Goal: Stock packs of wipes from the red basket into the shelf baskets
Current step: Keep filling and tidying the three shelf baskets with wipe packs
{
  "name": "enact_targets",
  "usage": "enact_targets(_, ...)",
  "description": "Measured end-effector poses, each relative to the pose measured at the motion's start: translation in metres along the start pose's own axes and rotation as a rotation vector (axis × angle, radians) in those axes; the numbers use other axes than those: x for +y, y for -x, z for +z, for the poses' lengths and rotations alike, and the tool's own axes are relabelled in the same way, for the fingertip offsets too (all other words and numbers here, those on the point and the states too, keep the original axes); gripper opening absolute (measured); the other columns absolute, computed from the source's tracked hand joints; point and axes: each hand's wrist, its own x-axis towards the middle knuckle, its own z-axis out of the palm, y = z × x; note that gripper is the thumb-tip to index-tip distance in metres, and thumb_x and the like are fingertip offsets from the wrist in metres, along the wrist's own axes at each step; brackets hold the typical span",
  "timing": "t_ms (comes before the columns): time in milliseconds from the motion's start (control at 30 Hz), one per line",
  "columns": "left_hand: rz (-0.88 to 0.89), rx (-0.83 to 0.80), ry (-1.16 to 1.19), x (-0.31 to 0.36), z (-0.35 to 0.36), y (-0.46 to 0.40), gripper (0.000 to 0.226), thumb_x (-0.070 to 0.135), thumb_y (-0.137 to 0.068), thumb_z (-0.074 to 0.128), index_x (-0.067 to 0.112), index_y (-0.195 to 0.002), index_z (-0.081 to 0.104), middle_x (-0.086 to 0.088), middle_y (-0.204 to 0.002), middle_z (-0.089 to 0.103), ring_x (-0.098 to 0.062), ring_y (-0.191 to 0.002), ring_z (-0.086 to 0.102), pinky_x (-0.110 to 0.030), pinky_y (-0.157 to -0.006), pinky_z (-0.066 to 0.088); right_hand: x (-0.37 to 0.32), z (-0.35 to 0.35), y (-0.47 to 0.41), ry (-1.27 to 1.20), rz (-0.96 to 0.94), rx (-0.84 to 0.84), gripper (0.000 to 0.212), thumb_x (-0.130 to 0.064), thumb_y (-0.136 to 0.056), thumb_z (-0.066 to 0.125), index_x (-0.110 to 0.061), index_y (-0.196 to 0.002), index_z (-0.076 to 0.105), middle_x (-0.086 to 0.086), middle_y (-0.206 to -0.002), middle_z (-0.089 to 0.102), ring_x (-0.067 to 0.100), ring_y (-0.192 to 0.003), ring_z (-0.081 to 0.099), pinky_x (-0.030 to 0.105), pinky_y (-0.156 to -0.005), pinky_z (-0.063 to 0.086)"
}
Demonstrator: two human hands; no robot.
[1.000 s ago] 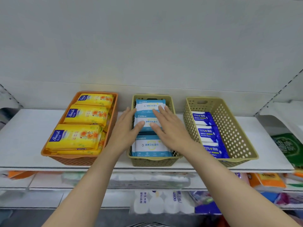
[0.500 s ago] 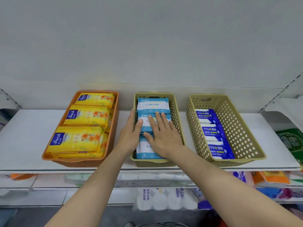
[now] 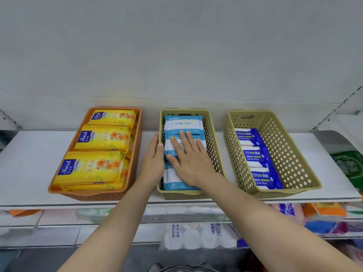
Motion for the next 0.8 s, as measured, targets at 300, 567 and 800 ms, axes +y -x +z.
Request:
enact_targets(300, -0.005, 0.005, 0.023, -0.007, 0.000, -0.004, 0.041, 0.026, -0.108, 0.031, 0.033, -0.147, 0.042, 0.011, -0.139, 0.055, -0.002, -0.122, 0.054, -0.022, -0.099, 0.047, 0.002, 0.007, -0.008, 0.065, 0.024, -0.036, 0.074, -0.069, -0.096, 0.005, -0.031, -0.157, -0.013, 0.001, -0.163, -0.025, 0.018, -0.148, -0.028, 0.044, -0.123, -0.010)
enact_targets(567, -0.021, 0.006, 0.022, -0.005, 0.000, -0.003, 0.039, 0.031, -0.109, 0.030, 0.037, -0.145, 0.043, 0.011, -0.134, 0.058, -0.001, -0.114, 0.058, -0.025, -0.089, 0.053, 0.003, 0.004, 0.000, 0.046, 0.003, -0.044, 0.072, -0.070, -0.095, 0.008, -0.038, -0.155, -0.014, 0.002, -0.161, -0.030, 0.019, -0.146, -0.032, 0.046, -0.122, -0.010)
enact_targets(800, -0.030, 0.009, -0.017, -0.005, 0.001, -0.003, 0.040, 0.032, -0.108, 0.029, 0.038, -0.147, 0.041, 0.009, -0.139, 0.055, -0.008, -0.121, 0.056, -0.036, -0.103, 0.048, 0.000, 0.006, -0.002, 0.101, 0.005, -0.040, 0.071, -0.070, -0.095, 0.007, -0.037, -0.156, -0.014, 0.003, -0.162, -0.029, 0.020, -0.147, -0.031, 0.046, -0.122, -0.010)
